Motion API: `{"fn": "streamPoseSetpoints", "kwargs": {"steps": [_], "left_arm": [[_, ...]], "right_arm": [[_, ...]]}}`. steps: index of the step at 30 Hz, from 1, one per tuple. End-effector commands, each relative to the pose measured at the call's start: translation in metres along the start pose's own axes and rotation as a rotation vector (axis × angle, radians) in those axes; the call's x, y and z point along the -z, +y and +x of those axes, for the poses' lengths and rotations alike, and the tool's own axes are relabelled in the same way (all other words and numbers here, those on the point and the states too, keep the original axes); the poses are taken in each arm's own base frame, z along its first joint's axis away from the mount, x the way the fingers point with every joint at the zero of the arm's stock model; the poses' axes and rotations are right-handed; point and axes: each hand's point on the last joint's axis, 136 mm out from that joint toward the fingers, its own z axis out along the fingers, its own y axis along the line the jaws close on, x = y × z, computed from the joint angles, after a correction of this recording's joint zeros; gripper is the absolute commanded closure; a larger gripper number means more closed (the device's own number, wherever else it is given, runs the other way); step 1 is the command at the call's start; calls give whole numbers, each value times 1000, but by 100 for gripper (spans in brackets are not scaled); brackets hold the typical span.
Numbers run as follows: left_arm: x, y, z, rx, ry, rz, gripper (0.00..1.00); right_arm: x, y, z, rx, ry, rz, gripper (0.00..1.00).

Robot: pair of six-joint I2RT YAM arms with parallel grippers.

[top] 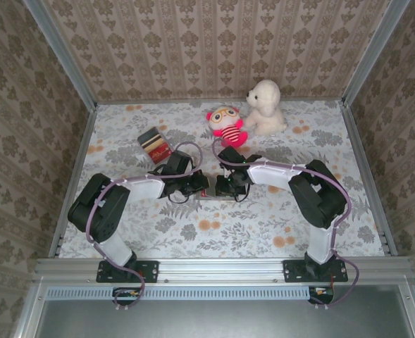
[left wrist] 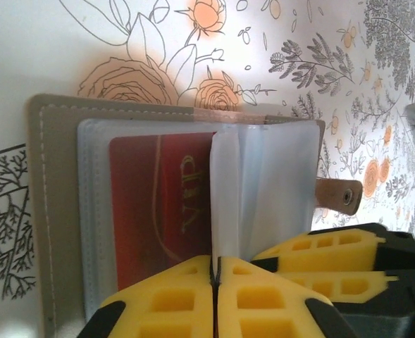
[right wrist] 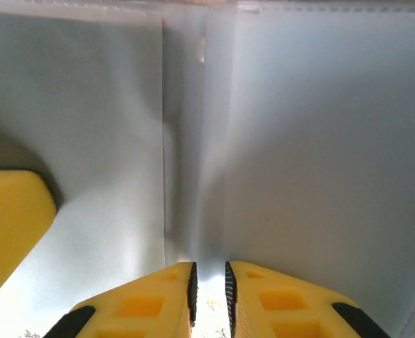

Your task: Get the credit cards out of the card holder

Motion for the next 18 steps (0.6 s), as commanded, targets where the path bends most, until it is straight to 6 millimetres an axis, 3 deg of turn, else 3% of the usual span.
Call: {"fn": "streamPoseSetpoints", "kwargs": {"steps": [1, 7, 12, 15, 18], "left_arm": [[10, 12, -1, -29, -1, -83, 99], [32, 31, 0, -88, 7, -259, 100], [52, 36, -2, -121, -3, -368, 97], [54, 31, -3, -132, -5, -391, 86], [41, 12, -2, -134, 8, -312, 67]], "right_arm": [[33, 3, -16, 5, -83, -45, 72], [81, 4, -34, 51, -232, -126, 47], [110, -16, -52, 43, -347, -136, 28], [119, -32, -58, 17, -384, -123, 22], [123, -40, -58, 0, -402, -121, 19]]}}
